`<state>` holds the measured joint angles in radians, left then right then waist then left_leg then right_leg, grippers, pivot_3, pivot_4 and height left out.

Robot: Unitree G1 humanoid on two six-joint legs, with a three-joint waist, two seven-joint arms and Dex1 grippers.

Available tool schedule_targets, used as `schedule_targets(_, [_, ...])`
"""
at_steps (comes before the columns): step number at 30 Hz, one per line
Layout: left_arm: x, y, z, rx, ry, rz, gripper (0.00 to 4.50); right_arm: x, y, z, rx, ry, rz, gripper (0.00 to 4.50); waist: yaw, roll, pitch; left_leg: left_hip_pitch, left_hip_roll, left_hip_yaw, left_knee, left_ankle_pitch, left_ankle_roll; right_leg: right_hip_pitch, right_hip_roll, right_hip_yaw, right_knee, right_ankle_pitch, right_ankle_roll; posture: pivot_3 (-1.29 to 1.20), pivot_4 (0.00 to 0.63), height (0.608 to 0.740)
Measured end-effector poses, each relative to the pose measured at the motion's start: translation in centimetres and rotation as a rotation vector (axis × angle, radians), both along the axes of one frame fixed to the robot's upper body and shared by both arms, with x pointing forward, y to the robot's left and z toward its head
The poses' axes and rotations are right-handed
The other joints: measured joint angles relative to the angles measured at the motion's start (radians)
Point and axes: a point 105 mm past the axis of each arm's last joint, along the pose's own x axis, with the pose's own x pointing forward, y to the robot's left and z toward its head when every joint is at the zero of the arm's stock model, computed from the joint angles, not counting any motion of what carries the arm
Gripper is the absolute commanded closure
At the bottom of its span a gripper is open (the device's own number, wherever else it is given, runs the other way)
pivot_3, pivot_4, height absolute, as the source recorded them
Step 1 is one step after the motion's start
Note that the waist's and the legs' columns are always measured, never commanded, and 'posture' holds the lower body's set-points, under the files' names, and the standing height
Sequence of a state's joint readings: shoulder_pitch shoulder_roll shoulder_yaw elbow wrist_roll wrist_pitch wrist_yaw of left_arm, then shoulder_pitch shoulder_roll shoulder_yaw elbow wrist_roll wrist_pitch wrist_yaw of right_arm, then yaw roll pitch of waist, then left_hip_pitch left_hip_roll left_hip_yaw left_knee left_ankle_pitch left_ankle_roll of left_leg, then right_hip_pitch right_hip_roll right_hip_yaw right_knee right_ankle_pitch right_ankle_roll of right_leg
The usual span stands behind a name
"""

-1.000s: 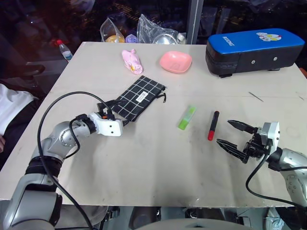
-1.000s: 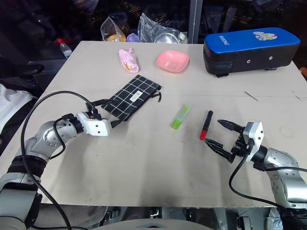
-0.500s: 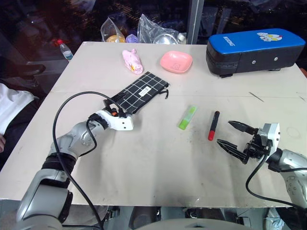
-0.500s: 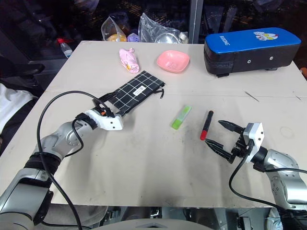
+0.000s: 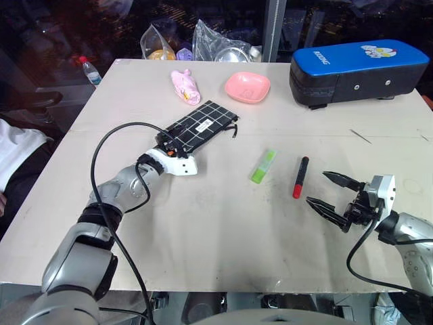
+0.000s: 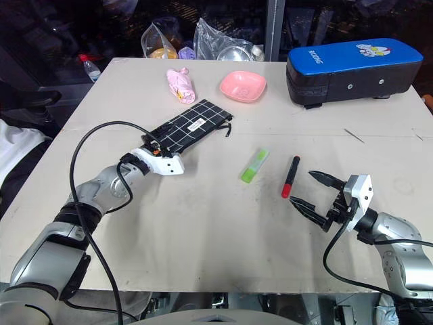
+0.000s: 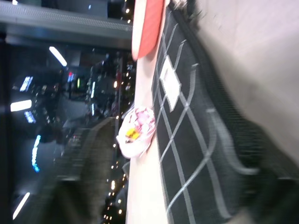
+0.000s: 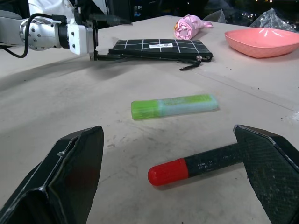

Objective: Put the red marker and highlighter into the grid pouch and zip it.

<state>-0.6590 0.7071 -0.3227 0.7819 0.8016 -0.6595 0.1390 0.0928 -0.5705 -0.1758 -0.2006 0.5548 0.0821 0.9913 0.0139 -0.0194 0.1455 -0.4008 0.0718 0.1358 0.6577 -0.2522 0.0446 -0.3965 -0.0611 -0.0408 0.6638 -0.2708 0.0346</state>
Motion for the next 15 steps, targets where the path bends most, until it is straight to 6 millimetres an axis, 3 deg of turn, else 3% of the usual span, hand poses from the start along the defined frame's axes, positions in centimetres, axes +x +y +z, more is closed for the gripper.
schedule_targets(1, [-0.1, 0.0, -0.1, -0.003, 0.003, -0.005, 3.41, 0.0, 0.0, 0.0, -0.001, -0.001, 0.000, 0.00, 0.000, 0.000, 0.000, 0.000, 0.000, 0.000, 0.000, 0.000, 0.000, 0.000, 0.000, 0.000, 0.000, 0.000, 0.000, 0.00, 0.150, 0.740])
schedule_targets(2, [-0.1, 0.1, -0.2, -0.005, 0.004, -0.004, 3.51, 0.0, 0.0, 0.0, -0.001, -0.001, 0.000, 0.00, 0.000, 0.000, 0.000, 0.000, 0.000, 0.000, 0.000, 0.000, 0.000, 0.000, 0.000, 0.000, 0.000, 0.000, 0.000, 0.00, 0.150, 0.740])
schedule_targets(4, [-0.1, 0.1, 0.2, -0.014, -0.012, -0.012, 4.44, 0.0, 0.0, 0.0, -0.001, -0.001, -0.001, 0.00, 0.000, 0.000, 0.000, 0.000, 0.000, 0.000, 0.000, 0.000, 0.000, 0.000, 0.000, 0.000, 0.000, 0.000, 0.000, 0.00, 0.150, 0.740])
schedule_targets(9, [-0.3, 0.2, 0.5, -0.040, -0.020, -0.024, 4.48, 0.0, 0.0, 0.0, -0.002, -0.003, 0.000, 0.00, 0.000, 0.000, 0.000, 0.000, 0.000, 0.000, 0.001, 0.000, 0.000, 0.000, 0.000, 0.000, 0.001, 0.000, 0.000, 0.00, 0.150, 0.740])
schedule_targets(15, [-1.3, 0.2, 0.7, -0.198, 0.036, -0.042, 4.48, 0.3, 0.2, 0.6, 0.001, -0.024, 0.007, 0.00, -0.001, 0.000, 0.000, 0.000, 0.001, 0.000, 0.002, 0.000, 0.000, 0.000, 0.000, 0.000, 0.001, 0.000, 0.000, 0.00, 0.150, 0.740])
